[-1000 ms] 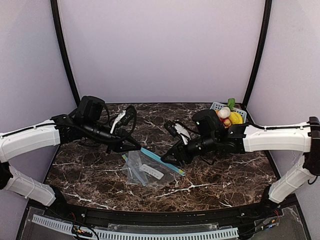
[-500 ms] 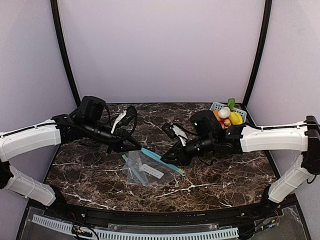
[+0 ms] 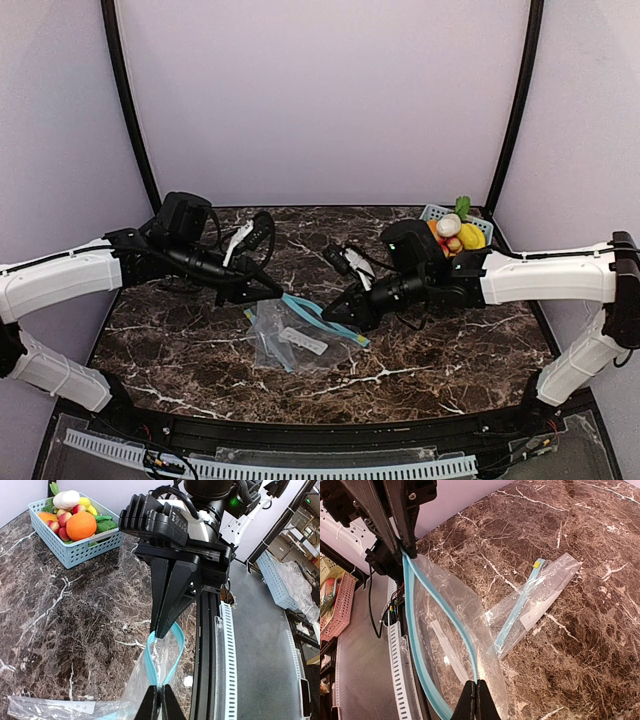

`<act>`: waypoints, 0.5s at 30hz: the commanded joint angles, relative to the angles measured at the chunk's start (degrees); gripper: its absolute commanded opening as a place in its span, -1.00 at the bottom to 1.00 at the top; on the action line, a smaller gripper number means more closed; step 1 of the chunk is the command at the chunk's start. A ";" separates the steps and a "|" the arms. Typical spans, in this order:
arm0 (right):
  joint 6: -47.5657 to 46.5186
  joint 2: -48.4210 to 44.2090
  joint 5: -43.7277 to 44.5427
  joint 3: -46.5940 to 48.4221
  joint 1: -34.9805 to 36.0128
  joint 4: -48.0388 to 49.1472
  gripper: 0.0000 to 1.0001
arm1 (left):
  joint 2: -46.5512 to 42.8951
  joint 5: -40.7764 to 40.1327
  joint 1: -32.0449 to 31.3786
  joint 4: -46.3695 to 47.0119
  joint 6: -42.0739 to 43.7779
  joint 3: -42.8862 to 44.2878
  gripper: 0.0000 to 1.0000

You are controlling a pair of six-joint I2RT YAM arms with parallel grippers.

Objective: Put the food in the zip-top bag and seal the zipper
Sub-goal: Pass from the left arm to the right

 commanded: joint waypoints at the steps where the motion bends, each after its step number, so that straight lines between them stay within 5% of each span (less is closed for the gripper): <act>1: 1.12 -0.82 2.08 -0.44 0.20 2.38 -1.00 | -0.02 -2.36 -0.31 -1.92 0.45 2.06 -0.72; 4: 1.99 -1.68 5.14 -0.76 0.22 2.11 -1.00 | -1.09 -6.58 -0.33 -2.53 0.79 2.46 -0.13; 8: 3.39 -3.46 9.78 -2.97 0.22 4.33 -1.00 | -5.07 -13.31 -0.31 -2.18 1.77 1.71 0.35; 15: 6.06 -4.49 24.50 -1.67 1.48 3.27 -1.00 | -13.40 -26.11 -0.29 3.42 -6.30 -1.39 0.48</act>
